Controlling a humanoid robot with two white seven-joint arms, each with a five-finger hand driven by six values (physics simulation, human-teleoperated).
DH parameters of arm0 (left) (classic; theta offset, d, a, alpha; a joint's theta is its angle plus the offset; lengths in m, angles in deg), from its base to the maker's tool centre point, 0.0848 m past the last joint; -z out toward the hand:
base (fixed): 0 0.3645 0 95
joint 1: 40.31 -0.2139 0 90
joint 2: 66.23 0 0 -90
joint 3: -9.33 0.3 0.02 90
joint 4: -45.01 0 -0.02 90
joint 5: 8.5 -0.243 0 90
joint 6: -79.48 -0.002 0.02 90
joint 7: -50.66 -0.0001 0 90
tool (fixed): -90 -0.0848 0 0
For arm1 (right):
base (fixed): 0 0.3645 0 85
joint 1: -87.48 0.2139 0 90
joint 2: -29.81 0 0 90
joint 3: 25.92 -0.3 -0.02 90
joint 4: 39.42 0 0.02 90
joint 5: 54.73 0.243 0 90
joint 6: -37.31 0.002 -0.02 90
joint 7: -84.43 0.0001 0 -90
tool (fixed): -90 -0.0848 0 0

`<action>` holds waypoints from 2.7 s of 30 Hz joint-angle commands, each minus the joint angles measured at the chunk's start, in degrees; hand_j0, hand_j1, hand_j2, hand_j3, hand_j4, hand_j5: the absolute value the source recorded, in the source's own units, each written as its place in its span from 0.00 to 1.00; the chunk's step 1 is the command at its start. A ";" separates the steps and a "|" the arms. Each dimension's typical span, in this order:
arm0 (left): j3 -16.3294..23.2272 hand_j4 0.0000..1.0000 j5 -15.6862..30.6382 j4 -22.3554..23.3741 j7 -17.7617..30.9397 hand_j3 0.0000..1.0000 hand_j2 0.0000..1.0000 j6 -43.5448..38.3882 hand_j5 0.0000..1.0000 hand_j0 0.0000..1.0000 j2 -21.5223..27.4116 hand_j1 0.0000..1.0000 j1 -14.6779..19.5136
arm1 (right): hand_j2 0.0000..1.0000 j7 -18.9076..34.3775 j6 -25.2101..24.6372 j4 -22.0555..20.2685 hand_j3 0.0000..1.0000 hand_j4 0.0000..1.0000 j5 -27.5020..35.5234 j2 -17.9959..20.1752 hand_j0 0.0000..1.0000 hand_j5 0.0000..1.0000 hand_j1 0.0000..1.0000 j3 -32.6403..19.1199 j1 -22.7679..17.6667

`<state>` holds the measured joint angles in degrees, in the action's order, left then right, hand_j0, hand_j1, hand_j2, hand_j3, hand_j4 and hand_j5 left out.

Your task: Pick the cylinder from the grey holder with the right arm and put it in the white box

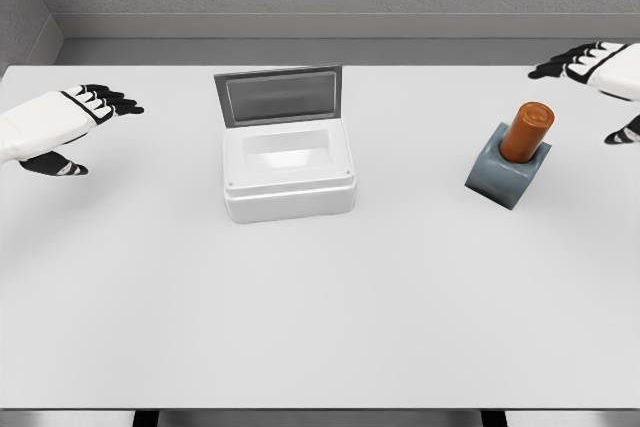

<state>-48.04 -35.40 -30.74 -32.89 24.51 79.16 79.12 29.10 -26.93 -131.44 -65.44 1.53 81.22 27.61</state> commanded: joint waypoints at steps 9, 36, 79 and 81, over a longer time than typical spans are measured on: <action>-0.02 1.00 0.35 -0.01 -0.03 1.00 1.00 -0.03 1.00 1.00 0.07 1.00 0.01 | 1.00 0.32 -0.01 8.44 1.00 1.00 -0.20 -5.12 1.00 1.00 1.00 14.14 7.40; -0.02 1.00 0.27 -0.01 -0.03 1.00 1.00 -0.03 1.00 1.00 0.07 1.00 0.01 | 0.77 0.32 -0.10 12.48 0.77 0.77 -0.20 -7.58 0.77 0.77 0.77 20.12 12.23; -0.02 1.00 0.09 -0.01 -0.03 1.00 1.00 -0.03 1.00 1.00 -0.02 1.00 0.01 | 0.45 0.32 -0.10 6.15 0.45 0.45 0.33 -9.77 0.45 0.45 0.45 18.45 14.60; -0.02 1.00 0.09 -0.01 -0.03 1.00 1.00 -0.03 1.00 1.00 -0.02 1.00 0.01 | 0.45 0.32 -0.01 5.89 0.45 0.45 0.33 -10.74 0.45 0.45 0.45 18.45 15.13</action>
<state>-48.01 -35.64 -30.74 -32.89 24.51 79.07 79.13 29.48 -26.79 -124.69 -65.38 -8.51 99.71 42.75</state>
